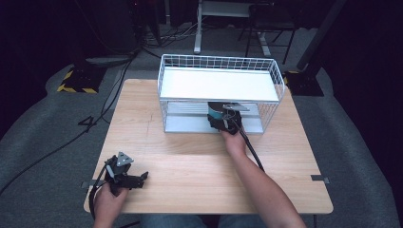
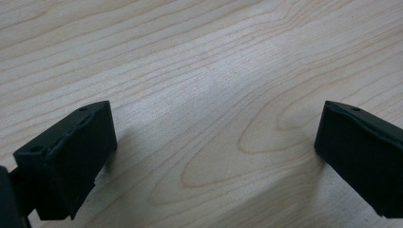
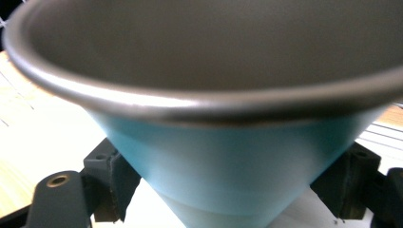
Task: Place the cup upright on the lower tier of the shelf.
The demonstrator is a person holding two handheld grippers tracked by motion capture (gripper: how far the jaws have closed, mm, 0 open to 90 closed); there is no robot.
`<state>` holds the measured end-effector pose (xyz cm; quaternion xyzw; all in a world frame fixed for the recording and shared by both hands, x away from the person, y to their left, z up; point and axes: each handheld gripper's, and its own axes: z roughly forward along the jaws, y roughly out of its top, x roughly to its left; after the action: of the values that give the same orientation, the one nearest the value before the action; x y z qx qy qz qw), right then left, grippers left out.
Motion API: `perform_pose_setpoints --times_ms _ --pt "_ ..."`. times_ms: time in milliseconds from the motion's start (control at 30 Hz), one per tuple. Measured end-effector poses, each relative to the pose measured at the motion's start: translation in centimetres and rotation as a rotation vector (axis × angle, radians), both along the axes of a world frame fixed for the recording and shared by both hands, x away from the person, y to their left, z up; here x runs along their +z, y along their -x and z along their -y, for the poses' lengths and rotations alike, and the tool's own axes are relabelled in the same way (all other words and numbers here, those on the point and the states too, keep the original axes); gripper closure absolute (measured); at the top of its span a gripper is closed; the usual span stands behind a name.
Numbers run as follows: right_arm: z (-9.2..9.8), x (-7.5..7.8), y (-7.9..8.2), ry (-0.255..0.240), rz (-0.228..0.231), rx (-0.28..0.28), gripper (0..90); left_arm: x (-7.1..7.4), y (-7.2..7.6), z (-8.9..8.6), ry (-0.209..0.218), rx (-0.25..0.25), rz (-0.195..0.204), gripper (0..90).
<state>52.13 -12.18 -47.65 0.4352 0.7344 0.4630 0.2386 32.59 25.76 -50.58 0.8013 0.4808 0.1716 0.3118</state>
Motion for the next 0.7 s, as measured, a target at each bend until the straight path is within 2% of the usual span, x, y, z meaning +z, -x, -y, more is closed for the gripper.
perform_pose_setpoints --times_ms 633,700 --pt "-0.38 -0.23 -0.66 -0.006 -0.001 0.018 20.0 -0.01 0.0 0.01 0.0 0.001 0.002 0.6" --pt "-0.42 -0.2 -0.62 0.006 0.008 0.015 17.9 -0.01 0.0 0.01 0.0 0.001 0.002 0.5"
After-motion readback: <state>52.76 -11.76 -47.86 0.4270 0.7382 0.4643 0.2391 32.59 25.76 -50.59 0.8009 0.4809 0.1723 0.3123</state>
